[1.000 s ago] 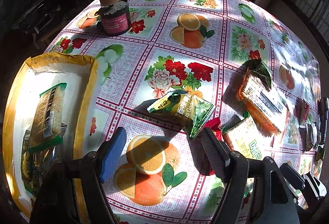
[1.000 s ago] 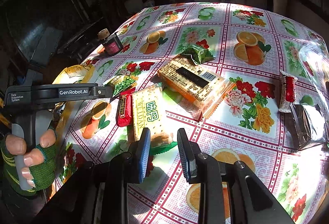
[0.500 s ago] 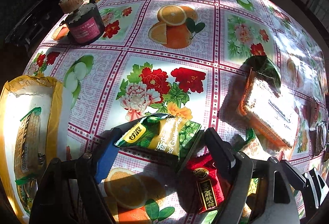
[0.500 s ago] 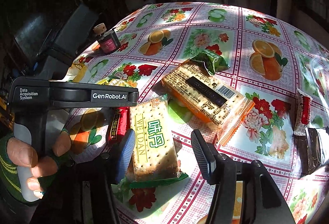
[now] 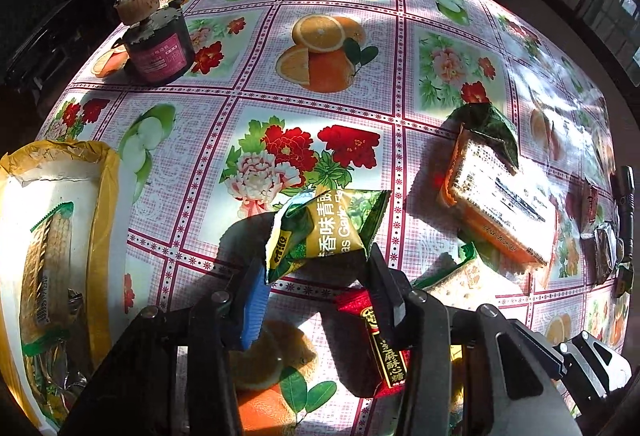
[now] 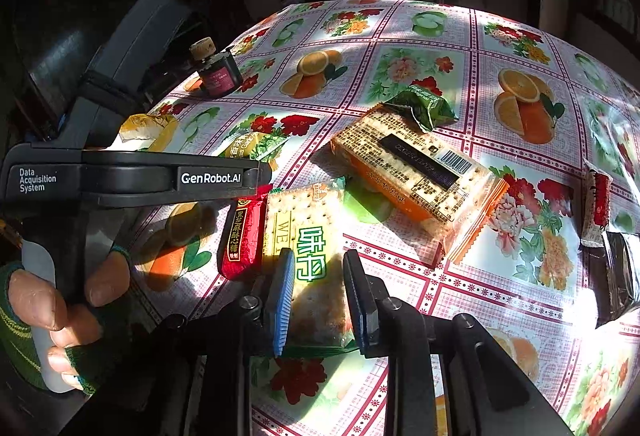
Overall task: Organize snacks
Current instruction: 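Grasp the yellow-green snack bag with the left tool while the right tool grasps the WEIDAN cracker pack, then carry both held snacks over the white tray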
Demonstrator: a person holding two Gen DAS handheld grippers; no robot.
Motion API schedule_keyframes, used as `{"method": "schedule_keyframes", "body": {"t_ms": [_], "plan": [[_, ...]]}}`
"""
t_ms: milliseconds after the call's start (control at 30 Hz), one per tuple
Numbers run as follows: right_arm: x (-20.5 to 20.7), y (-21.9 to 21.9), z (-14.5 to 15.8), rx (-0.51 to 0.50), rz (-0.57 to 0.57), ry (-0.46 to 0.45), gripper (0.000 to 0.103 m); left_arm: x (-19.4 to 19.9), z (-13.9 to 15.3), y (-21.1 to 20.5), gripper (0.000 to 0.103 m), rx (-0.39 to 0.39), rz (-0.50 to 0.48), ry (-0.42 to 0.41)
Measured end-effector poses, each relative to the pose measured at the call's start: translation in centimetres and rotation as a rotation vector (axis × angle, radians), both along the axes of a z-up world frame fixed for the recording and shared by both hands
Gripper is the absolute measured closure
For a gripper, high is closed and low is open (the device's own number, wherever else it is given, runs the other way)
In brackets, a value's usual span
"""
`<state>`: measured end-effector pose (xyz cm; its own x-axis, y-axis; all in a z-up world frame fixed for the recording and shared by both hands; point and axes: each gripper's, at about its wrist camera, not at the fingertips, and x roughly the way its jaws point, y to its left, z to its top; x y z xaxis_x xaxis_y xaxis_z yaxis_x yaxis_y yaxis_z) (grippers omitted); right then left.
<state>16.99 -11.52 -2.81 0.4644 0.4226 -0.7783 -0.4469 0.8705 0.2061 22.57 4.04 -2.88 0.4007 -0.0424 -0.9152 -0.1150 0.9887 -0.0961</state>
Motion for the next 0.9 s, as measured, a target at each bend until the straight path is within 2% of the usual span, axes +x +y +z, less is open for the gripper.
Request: {"method": "schedule_keyframes", "body": {"t_ms": [67, 133, 167, 233, 367, 433, 500, 567, 600, 667, 700, 767, 833, 900], "plan": [[-0.1, 0.4, -0.1, -0.011, 0.001, 0.001, 0.050, -0.2, 0.2, 0.7, 0.059, -0.018, 0.021, 0.002], [-0.2, 0.9, -0.3, -0.020, 0.005, -0.002, 0.043, 0.0, 0.4, 1.9, 0.053, -0.035, 0.061, 0.002], [-0.2, 1.1, -0.4, -0.029, 0.007, -0.002, 0.043, 0.1, 0.5, 2.4, 0.050, -0.039, 0.078, 0.002], [-0.2, 1.4, -0.8, -0.051, 0.008, 0.002, 0.043, 0.5, 0.7, 3.1, 0.035, -0.059, 0.091, 0.006], [-0.2, 1.5, -1.0, -0.064, 0.004, -0.012, 0.043, 1.3, 0.5, 2.6, 0.028, -0.033, 0.081, 0.010], [-0.1, 1.5, -1.0, -0.062, 0.003, -0.010, 0.043, 1.9, -0.1, 2.1, 0.022, -0.014, 0.069, 0.026], [-0.2, 1.5, -1.0, -0.066, 0.003, -0.014, 0.043, 2.4, -0.9, 1.6, 0.021, 0.024, 0.072, 0.046], [-0.2, 1.6, -1.0, -0.074, 0.005, -0.019, 0.043, 2.7, -1.2, 1.1, 0.015, 0.074, 0.077, 0.041], [-0.2, 1.6, -1.0, -0.078, 0.006, -0.023, 0.043, 2.9, -1.3, 1.0, 0.013, 0.072, 0.081, 0.034], [-0.2, 1.6, -1.0, -0.085, 0.001, -0.030, 0.048, 3.2, -1.4, 1.1, 0.013, 0.076, 0.096, 0.023], [-0.1, 1.5, -1.1, -0.087, -0.004, -0.033, 0.052, 3.4, -1.4, 1.0, 0.013, 0.078, 0.095, 0.019], [-0.2, 1.3, -1.0, -0.084, -0.014, -0.033, 0.054, 3.3, -1.2, 0.6, 0.024, 0.081, 0.077, -0.001], [-0.2, 1.0, -1.0, -0.075, -0.021, -0.030, 0.054, 3.0, -0.8, 0.2, 0.058, 0.089, 0.051, -0.013], [-0.2, 0.7, -0.9, -0.060, -0.037, -0.030, 0.054, 2.8, -0.6, 0.0, 0.060, 0.092, 0.037, 0.002]]}}
